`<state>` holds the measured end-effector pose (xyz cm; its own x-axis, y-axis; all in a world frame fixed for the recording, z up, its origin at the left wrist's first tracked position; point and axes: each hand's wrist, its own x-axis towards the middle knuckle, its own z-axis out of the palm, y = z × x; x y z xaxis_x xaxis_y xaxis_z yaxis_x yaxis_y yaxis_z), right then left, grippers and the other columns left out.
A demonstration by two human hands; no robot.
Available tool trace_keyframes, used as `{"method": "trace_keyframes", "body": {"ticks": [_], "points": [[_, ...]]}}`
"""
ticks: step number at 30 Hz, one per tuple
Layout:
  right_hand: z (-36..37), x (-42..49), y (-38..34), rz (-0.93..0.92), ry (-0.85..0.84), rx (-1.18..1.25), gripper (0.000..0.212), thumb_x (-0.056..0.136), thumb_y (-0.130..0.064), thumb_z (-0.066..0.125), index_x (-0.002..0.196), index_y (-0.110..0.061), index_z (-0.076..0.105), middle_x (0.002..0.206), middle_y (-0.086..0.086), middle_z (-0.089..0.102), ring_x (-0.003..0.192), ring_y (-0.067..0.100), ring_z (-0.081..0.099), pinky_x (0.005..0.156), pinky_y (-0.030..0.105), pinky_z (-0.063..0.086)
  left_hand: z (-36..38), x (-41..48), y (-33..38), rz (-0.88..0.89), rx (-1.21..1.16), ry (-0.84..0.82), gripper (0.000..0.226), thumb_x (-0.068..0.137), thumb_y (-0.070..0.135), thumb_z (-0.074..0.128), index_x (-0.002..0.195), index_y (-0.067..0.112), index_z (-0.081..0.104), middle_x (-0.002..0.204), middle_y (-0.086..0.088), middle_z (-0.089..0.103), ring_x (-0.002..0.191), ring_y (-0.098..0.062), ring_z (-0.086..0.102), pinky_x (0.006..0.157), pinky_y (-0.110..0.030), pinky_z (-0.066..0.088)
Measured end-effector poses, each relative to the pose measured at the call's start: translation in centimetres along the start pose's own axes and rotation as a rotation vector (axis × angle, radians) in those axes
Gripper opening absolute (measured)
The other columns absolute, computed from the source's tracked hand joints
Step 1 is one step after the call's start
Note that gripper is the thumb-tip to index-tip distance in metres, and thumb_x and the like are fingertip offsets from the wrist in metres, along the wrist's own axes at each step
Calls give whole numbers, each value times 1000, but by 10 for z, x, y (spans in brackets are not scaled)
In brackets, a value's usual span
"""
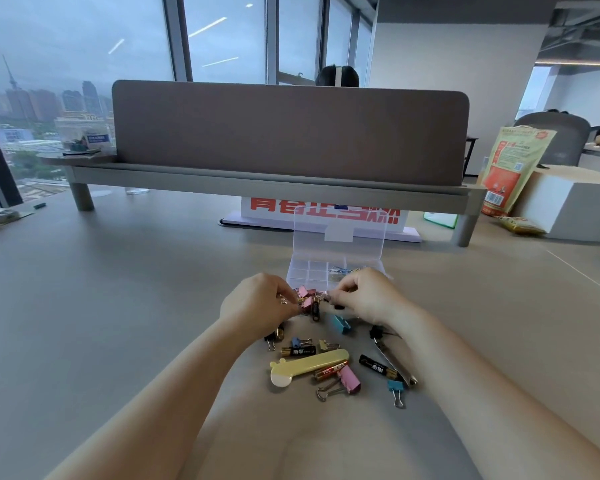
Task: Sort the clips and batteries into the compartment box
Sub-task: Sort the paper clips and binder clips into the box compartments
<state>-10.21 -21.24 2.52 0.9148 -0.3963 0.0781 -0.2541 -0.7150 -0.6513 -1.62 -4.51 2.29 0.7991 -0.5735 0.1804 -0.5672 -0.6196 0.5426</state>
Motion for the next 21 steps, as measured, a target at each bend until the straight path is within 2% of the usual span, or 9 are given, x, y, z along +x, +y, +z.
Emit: {"method": "trace_keyframes", "body": {"ticks": [2,5,9,12,16,21], "points": [[-1,2,4,20,51,6,27,89,-31,61,79,-9,71,71,4,65,62,18,54,62,28,44,1,-1,0,10,45,-3,14,79,37,71,90,28,71,79,3,62,61,-8,48,46,-20,32],[1,6,9,26,135,-89,25,88,-30,62,80,-9,72,79,6,71,75,24,63,69,30,49,3,1,0,15,86,-9,14,80,36,70,92,28,71,67,15,48,67,-9,51,48,-21,36],[10,9,7,46,160,-205,27,85,-40,65,78,-15,73,81,4,72,79,21,65,76,37,52,6,2,2,34,125,-15,11,81,33,68,91,29,71,72,13,52,73,-12,55,54,-22,40],[16,10,3,47,151,-283,24,83,-41,66,80,-19,73,82,0,70,79,18,63,71,34,51,8,2,2,46,136,-23,7,82,30,66,87,30,71,80,9,60,76,-13,59,58,-23,45],[17,9,-4,18,165,-358,17,86,-32,64,81,-18,72,85,-1,71,80,18,63,64,28,47,9,3,2,64,166,-22,8,85,30,63,88,28,70,91,7,65,84,-15,62,66,-27,51],[12,8,-2,36,83,-206,10,82,-26,69,76,-19,70,81,-3,71,79,14,64,73,33,54,8,2,0,77,110,-56,11,88,31,61,90,23,69,88,4,66,80,-15,61,67,-28,52]]}}
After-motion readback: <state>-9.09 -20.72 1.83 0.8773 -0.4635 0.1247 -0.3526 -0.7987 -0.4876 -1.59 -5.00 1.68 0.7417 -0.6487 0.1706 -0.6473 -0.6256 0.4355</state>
